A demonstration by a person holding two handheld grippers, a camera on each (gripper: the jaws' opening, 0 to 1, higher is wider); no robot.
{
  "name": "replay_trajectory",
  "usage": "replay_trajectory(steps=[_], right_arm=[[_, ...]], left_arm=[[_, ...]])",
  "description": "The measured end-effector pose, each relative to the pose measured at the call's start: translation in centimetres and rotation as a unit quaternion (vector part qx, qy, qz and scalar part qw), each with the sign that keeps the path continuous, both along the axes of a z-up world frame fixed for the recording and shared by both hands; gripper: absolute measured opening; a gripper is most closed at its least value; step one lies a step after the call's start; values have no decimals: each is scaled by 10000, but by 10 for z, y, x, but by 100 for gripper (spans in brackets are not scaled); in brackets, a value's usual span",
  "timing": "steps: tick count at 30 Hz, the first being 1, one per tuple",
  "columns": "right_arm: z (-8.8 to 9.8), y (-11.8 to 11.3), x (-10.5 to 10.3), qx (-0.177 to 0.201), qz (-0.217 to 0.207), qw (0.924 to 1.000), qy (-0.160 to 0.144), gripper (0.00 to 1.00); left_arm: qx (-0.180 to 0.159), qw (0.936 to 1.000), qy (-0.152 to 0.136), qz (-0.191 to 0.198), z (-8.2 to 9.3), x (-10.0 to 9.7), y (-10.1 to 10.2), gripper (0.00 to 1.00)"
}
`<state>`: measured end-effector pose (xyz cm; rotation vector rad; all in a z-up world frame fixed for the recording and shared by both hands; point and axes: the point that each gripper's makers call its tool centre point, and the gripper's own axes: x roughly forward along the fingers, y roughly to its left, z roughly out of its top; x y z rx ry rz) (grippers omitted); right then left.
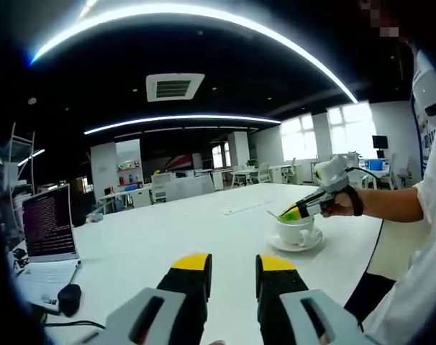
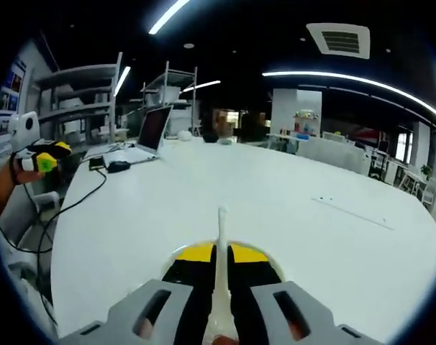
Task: Tidy tabletop coffee trays, cups and spoons，present forward
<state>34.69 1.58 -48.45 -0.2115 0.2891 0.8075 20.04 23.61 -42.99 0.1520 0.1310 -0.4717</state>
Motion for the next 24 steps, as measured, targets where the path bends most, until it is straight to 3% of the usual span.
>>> replay_trajectory(steps=[9, 24], right_arm=[[28, -9, -2, 144, -41, 9994, -299, 14], [73, -67, -1, 360, -465, 9951, -796, 15]], left_arm=[[-61, 10000, -33, 28, 2, 2, 1, 26], [-237, 9997, -93, 35, 1, 14, -10, 26]])
